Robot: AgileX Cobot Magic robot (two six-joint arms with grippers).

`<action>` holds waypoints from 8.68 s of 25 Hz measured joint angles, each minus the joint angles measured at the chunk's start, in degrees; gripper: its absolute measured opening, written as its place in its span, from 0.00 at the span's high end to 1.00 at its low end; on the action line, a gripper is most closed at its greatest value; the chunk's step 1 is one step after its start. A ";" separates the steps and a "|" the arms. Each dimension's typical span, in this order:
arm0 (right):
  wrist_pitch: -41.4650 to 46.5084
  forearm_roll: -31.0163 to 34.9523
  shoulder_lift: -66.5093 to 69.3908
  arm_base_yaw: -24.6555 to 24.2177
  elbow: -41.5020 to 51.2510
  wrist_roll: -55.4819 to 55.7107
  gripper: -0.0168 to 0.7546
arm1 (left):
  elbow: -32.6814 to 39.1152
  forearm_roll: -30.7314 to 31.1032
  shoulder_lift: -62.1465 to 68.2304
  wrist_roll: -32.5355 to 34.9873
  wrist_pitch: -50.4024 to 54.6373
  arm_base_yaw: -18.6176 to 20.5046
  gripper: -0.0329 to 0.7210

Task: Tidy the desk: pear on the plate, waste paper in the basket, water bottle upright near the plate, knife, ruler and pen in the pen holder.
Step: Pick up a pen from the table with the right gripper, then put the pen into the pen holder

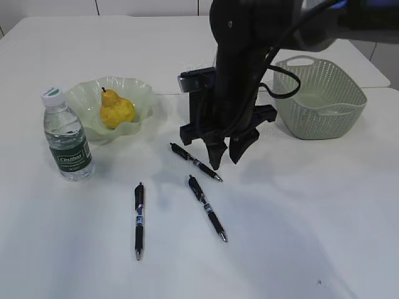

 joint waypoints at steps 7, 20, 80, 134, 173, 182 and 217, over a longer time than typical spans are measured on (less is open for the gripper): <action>-0.45 5.82 4.21 0.00 -1.62 -3.01 0.55 | 0.00 0.09 0.00 -0.09 0.00 0.00 0.19; -0.76 7.39 11.29 1.47 -6.43 -3.88 0.55 | 0.00 0.23 0.00 -0.09 0.00 0.00 0.21; -0.86 4.86 14.46 1.54 -6.56 -4.02 0.55 | 0.00 1.60 -0.02 -0.09 0.00 0.00 0.24; -0.76 6.30 9.66 1.54 -13.21 -4.02 0.81 | 0.00 -1.03 -0.02 -0.09 0.00 0.00 0.27; -47.04 -10.69 -6.32 -3.13 3.20 -5.16 0.81 | 0.00 -2.17 -0.02 -0.09 0.00 0.00 0.27; -69.01 -10.69 -6.22 -3.78 10.43 -5.25 0.81 | 0.00 -2.06 -0.02 -0.09 0.00 0.00 0.27; -82.45 -11.04 9.73 -10.90 2.44 -5.15 0.81 | 0.00 -2.06 -0.12 -0.09 0.00 0.00 0.27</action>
